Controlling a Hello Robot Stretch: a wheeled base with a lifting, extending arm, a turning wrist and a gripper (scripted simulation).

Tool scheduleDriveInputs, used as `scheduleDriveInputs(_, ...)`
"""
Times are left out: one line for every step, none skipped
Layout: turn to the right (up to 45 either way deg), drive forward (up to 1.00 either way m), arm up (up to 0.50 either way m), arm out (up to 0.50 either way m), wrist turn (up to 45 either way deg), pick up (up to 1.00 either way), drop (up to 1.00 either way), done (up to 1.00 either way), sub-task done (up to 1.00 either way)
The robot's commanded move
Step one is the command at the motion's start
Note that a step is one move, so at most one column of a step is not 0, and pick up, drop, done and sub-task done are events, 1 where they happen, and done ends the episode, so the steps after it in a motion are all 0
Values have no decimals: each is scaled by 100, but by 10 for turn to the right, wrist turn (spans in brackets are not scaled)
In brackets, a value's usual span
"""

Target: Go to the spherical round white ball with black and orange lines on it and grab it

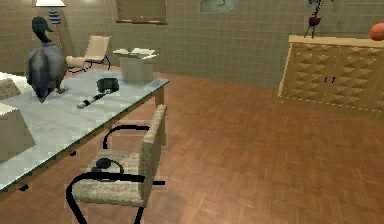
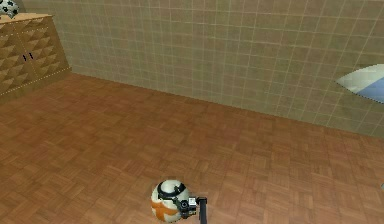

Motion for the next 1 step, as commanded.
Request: scheduleDriveInputs(0,0,-30,0,0,0,0,0,0)
